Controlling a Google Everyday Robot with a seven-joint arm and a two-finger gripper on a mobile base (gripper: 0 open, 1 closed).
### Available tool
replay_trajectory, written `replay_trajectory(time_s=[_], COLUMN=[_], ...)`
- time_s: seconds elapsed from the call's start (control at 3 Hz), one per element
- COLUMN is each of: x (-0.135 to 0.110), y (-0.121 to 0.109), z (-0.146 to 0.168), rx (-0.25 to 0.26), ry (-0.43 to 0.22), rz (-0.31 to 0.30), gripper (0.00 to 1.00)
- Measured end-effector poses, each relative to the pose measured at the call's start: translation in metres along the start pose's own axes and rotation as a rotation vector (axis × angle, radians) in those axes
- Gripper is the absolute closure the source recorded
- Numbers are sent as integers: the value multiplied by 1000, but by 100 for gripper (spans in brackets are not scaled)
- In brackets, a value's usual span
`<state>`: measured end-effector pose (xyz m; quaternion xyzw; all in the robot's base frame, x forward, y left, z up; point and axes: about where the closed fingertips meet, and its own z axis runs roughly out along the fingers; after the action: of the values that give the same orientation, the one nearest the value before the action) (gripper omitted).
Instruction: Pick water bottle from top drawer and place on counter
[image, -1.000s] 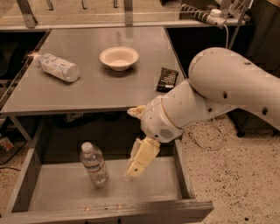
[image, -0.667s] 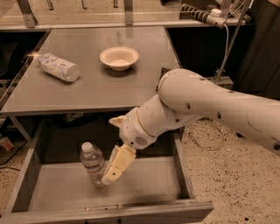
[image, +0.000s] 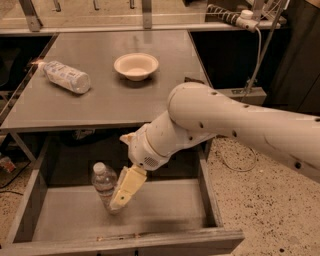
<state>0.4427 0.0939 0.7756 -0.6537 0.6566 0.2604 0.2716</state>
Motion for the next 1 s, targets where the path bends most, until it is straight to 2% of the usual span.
replay_trajectory(time_s=[0.33, 0.67, 1.0], x=[-5, -5, -6], y=[-16, -16, -8], z=[28, 28, 40], rx=[38, 38, 16], ry=[-12, -12, -11], rz=[0, 0, 2], gripper=[0, 0, 0])
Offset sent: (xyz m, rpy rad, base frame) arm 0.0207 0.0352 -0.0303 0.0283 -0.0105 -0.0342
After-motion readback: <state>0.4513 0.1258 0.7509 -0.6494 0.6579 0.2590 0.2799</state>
